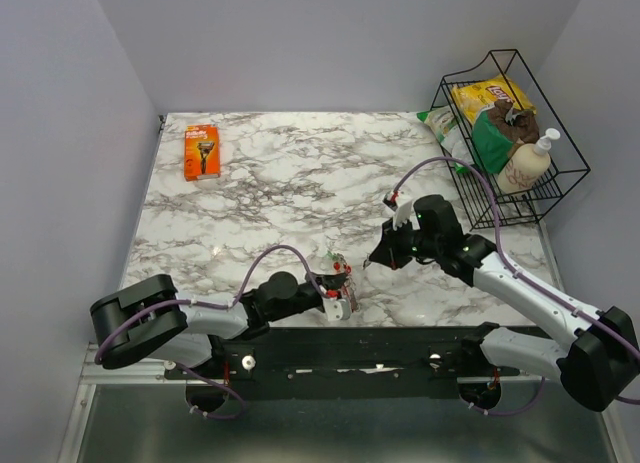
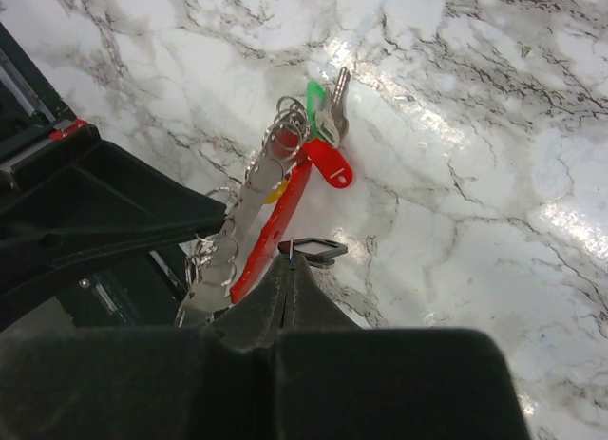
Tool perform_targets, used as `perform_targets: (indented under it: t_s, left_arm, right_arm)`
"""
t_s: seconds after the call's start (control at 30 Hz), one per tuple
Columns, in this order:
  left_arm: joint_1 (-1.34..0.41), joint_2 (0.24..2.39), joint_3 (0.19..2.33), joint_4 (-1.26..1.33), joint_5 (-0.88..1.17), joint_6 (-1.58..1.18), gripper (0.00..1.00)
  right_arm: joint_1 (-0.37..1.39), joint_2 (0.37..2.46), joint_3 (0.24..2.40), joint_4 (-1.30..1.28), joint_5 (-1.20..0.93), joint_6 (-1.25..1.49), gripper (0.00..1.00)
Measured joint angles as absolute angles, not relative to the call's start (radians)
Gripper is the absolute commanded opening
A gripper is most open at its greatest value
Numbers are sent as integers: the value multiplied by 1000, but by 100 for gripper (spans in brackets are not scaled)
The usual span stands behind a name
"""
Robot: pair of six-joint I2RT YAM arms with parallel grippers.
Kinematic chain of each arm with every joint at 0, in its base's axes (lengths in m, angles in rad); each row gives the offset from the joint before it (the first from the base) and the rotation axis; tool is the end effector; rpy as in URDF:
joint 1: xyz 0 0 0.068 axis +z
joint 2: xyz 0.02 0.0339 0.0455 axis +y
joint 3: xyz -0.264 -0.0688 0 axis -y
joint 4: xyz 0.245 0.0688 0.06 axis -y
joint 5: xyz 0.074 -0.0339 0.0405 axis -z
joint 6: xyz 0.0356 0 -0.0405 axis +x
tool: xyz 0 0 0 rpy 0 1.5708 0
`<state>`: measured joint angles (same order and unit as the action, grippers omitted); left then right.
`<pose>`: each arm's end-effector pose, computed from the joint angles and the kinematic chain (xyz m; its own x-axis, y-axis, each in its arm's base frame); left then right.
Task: Put the keys on the keyring
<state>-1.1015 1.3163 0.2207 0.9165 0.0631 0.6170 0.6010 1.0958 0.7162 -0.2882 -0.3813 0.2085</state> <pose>0.1006 -0.2033 0.1591 0.4655 0.3587 -0.8091 0.7955 0.2311 0.5602 0.1848 0.1427 0.2469 -0.6582 -0.2183 -0.7205 -0.6435 0.6598 0.3880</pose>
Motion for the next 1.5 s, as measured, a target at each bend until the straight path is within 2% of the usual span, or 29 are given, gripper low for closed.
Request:
perform_targets:
  t_s: [0.37,0.8,1.1,1.5]
  left_arm:
    - [-1174,1345,215,971,50,461,0]
    - [-1174,1359,96,1197,-30,266,0]
    - [-1174,1413,65,1317,-46,245,0]
    - [-1174,1428,63,1339,-46,245,0]
  right_arm:
    - [601,1102,709,-252,-458,207,1]
    - [601,1101,650,-202,-558,198,1]
    - [609,1102,627,-130,-671,189,1]
    - [630,1127,620,-97,-696,181,1]
